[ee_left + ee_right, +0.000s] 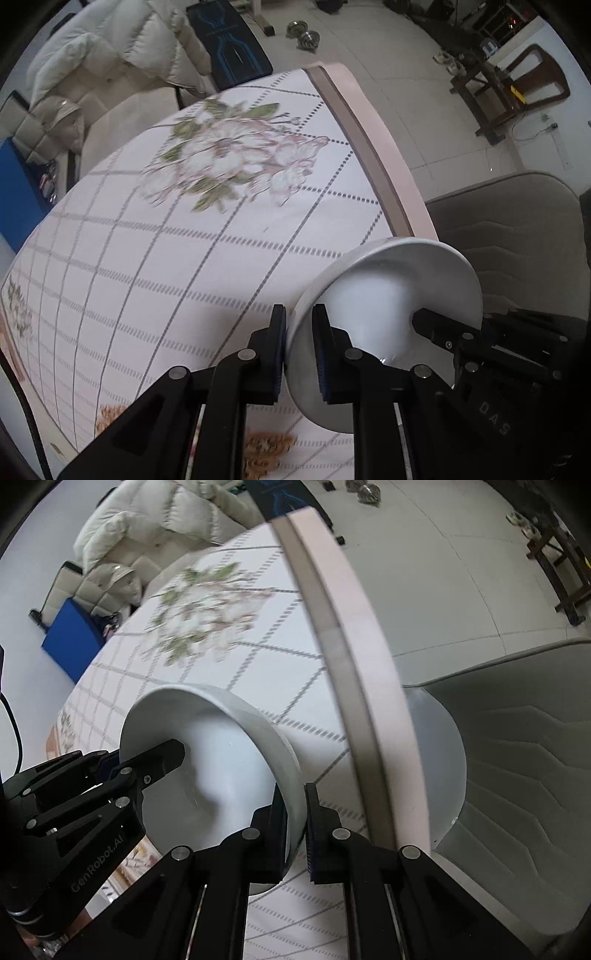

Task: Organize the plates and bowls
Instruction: 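Carry the white rose-print bowl toward the teal-rimmed bowl, then lower the white rose-print bowl into the teal-rimmed bowl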

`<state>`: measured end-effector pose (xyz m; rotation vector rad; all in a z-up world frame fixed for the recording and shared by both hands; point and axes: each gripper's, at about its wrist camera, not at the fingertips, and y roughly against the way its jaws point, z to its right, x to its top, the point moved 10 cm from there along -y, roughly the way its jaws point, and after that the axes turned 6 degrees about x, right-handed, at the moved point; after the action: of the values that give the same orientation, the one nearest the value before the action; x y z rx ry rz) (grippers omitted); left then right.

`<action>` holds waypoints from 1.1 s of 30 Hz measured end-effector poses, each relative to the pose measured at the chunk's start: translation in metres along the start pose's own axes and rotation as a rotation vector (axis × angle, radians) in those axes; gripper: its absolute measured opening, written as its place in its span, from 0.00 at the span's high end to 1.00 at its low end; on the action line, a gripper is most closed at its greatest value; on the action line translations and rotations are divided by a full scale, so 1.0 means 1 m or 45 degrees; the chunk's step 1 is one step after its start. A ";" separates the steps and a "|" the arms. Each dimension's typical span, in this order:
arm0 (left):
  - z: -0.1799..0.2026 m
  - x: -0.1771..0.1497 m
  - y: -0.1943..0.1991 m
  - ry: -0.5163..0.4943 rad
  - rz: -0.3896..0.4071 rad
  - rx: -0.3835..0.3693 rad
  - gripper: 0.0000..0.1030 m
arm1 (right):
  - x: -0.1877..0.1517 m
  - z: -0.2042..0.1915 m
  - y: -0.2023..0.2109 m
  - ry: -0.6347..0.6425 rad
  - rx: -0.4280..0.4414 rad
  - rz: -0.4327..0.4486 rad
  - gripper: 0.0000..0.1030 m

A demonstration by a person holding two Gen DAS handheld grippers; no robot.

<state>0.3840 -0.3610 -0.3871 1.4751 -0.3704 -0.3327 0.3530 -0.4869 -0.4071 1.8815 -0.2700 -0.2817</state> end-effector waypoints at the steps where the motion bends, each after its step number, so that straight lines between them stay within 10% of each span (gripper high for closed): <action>1: -0.005 -0.006 0.005 0.011 0.010 -0.006 0.88 | -0.007 -0.009 0.005 0.014 0.001 0.006 0.91; 20: -0.117 -0.252 0.056 0.184 0.017 0.065 0.88 | -0.248 -0.183 -0.020 0.253 0.067 -0.085 0.92; 33: -0.145 -0.323 0.009 0.272 -0.102 0.054 0.88 | -0.299 -0.201 -0.082 0.320 -0.040 -0.195 0.92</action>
<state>0.1569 -0.0891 -0.3992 1.5534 -0.1484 -0.2290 0.1400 -0.1852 -0.4028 1.8865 0.0491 -0.1492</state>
